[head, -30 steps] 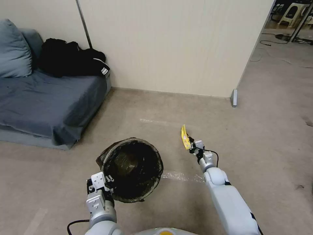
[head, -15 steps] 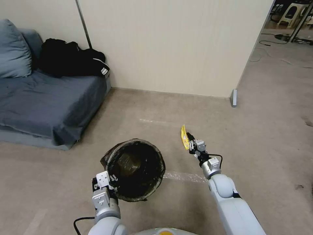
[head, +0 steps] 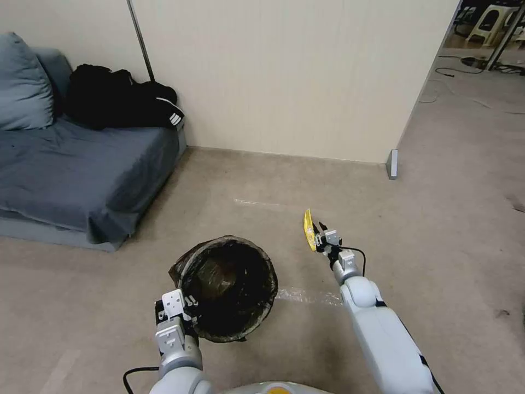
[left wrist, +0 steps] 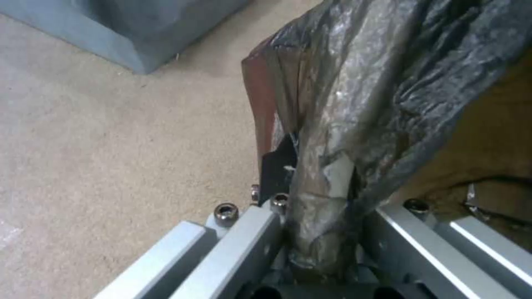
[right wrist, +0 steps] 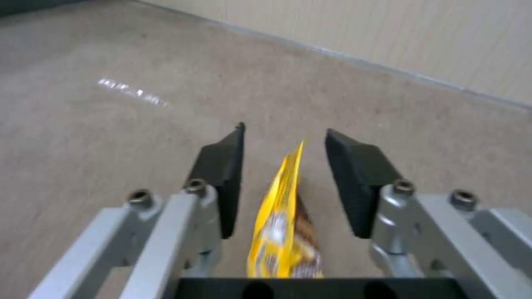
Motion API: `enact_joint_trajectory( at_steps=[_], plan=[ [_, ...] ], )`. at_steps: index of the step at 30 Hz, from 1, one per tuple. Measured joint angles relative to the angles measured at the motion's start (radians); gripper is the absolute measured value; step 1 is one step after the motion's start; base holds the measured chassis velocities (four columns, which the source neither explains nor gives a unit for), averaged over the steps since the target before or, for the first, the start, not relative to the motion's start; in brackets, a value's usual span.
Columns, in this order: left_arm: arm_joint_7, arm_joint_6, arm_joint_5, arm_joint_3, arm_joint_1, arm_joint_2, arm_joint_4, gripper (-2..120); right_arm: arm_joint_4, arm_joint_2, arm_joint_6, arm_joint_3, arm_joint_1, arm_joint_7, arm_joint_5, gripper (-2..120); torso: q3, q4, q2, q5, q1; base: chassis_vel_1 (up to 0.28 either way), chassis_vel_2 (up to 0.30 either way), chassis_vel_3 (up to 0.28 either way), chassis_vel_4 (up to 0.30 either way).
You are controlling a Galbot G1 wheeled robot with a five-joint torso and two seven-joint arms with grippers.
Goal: Pick up the trash bin, then pick up the garbage from the floor and place it into the trash bin.
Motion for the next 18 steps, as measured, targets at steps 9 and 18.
enact_joint_trajectory(
  at_steps=[9, 18],
  plan=[
    [0.005, -0.007, 0.025, 0.011, 0.000, 0.000, 0.020, 0, -0.308, 0.064, -0.034, 0.004, 0.247, 0.006, -0.078, 73, 0.000, -0.0001, 0.000, -0.0002, 0.000, 0.000, 0.000, 0.000, 0.000],
    [0.006, -0.010, 0.043, 0.010, 0.016, 0.000, 0.030, 0, -0.561, 0.136, -0.062, 0.048, 0.364, -0.005, -0.134, 99, 0.000, 0.0003, 0.000, -0.0002, 0.000, 0.000, 0.000, 0.000, 0.000]
  ],
)
